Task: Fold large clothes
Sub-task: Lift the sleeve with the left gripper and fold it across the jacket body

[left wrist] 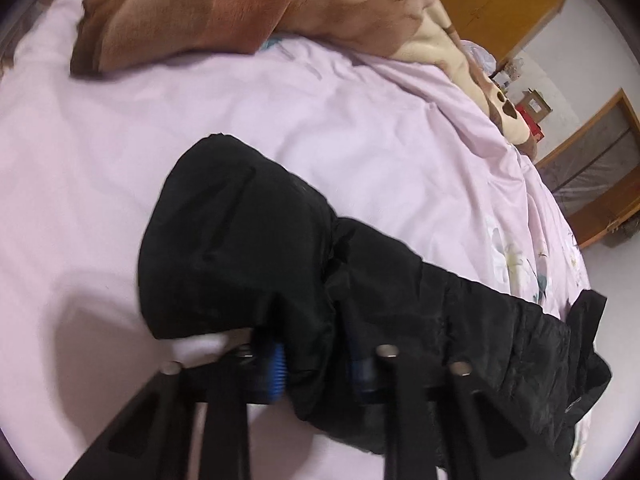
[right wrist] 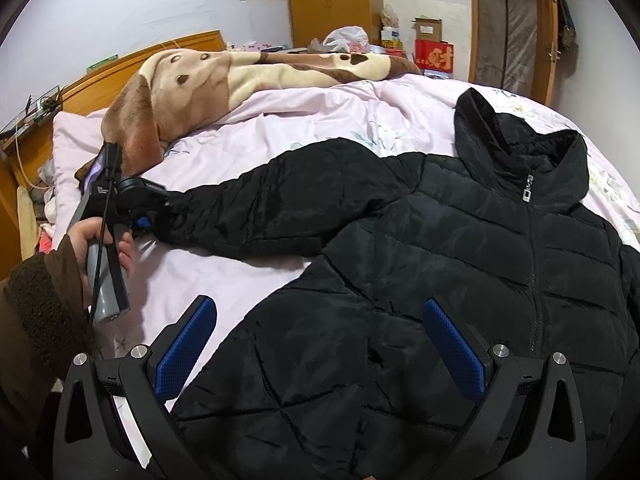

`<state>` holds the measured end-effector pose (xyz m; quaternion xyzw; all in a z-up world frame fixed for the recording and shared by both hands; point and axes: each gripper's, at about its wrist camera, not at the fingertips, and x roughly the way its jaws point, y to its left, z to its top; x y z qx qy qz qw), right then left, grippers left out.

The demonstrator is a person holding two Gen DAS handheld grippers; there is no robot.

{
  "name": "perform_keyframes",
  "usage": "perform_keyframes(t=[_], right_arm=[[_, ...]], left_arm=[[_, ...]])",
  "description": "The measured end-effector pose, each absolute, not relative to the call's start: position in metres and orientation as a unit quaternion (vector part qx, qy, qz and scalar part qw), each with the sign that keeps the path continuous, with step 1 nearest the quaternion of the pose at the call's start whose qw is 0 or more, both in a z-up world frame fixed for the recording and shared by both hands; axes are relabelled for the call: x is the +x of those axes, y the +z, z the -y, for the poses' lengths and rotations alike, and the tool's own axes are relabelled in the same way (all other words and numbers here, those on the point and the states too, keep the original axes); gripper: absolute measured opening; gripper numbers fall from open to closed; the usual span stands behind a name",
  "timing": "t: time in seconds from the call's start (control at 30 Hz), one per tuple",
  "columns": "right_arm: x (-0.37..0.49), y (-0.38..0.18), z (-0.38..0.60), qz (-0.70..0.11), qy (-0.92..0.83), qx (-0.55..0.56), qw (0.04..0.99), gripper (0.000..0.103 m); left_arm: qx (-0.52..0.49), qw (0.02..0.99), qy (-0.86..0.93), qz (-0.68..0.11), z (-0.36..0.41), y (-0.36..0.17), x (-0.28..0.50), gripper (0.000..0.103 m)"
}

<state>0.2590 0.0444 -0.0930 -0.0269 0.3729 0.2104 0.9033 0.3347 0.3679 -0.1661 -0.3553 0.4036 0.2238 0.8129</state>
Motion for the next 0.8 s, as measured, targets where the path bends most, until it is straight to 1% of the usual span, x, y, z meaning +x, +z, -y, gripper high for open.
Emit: perform_keyframes(t=[0.1,0.33,0.5,0.8], right_arm=[[0.259,-0.09,-0.041,-0.372,0.208,-0.023,0.904,0.102],[0.259,-0.073,-0.033,-0.365,0.198,-0.013,0.909,0.102],[0.257,-0.054,-0.021,-0.348,0.184,-0.007,0.919,0.102],[0.254,-0.031,0.029,-0.327,0.138,0.021,0.935,0.102]], left_arm=[[-0.319,0.841,0.215,-0.38,-0.355,-0.143,0.332,0.016],[-0.238,0.9,0.157,-0.33,-0.309,-0.085,0.332,0.016],[-0.168,0.931,0.114,-0.305,-0.257,-0.046,0.337,0.016],[-0.118,0.948,0.028,-0.296,-0.165,-0.005,0.353,0.016]])
